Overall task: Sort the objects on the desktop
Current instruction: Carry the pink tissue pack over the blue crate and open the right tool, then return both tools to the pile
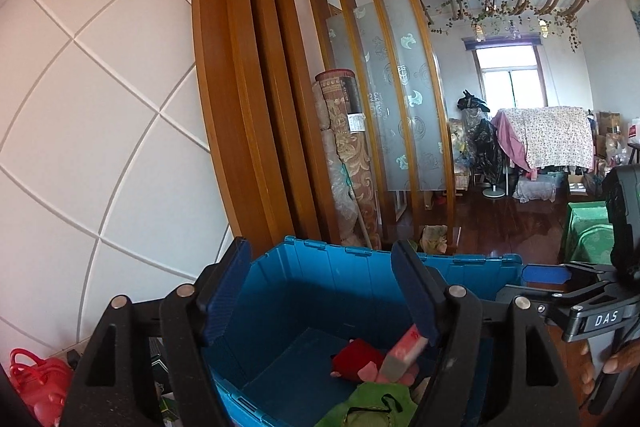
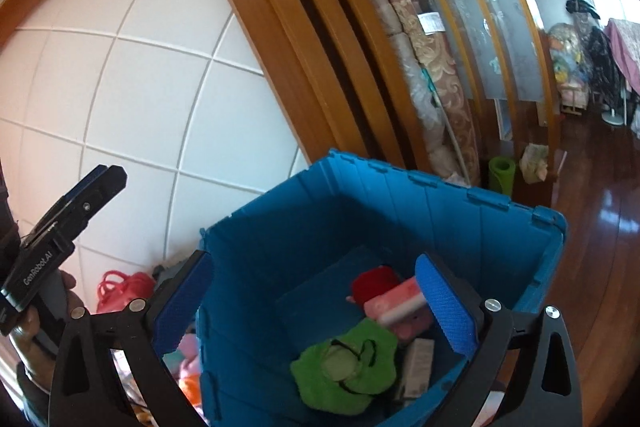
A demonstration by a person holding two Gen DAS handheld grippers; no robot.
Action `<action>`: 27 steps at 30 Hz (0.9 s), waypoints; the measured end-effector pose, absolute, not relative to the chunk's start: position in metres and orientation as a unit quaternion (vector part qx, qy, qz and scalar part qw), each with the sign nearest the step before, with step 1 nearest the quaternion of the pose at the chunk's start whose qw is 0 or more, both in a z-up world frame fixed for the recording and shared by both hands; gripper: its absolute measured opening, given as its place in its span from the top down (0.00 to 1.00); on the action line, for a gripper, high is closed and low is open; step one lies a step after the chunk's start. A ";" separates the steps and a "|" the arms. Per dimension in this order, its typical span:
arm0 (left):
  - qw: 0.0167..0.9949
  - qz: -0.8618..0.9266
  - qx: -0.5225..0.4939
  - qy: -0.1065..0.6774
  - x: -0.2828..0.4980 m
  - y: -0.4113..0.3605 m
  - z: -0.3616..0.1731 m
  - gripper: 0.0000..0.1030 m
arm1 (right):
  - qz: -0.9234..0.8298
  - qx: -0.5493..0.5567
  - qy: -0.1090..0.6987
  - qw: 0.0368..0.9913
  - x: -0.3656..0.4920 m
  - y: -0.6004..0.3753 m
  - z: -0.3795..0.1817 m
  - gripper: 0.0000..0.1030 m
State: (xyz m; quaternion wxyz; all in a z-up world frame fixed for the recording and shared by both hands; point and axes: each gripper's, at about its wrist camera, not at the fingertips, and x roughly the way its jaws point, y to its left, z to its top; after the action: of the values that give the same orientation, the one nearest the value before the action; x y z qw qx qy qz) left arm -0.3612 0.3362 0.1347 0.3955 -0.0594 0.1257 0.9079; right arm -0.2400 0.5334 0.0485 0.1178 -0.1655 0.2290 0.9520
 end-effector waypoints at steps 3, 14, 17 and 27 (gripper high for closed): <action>0.387 0.911 -0.062 0.128 -0.355 0.328 0.127 0.30 | 0.956 -0.164 0.209 0.123 -0.237 0.523 0.046 0.01; 0.282 0.949 -0.045 0.134 -0.322 0.266 0.090 0.30 | 0.976 -0.142 0.098 0.133 -0.223 0.449 0.034 0.01; 0.246 0.960 -0.058 0.123 -0.315 0.241 0.071 0.30 | 0.984 -0.127 0.071 0.104 -0.218 0.426 0.031 0.01; 0.129 0.977 -0.124 0.112 -0.302 0.148 0.008 0.30 | 0.984 -0.154 0.091 0.013 -0.226 0.373 -0.002 0.00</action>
State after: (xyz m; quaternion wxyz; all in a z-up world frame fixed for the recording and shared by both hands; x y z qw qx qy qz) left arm -0.3025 0.1480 0.0082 0.1288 -0.1236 0.1125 0.9775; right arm -0.2256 0.3731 -0.0022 0.0134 -0.1543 0.0905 0.9838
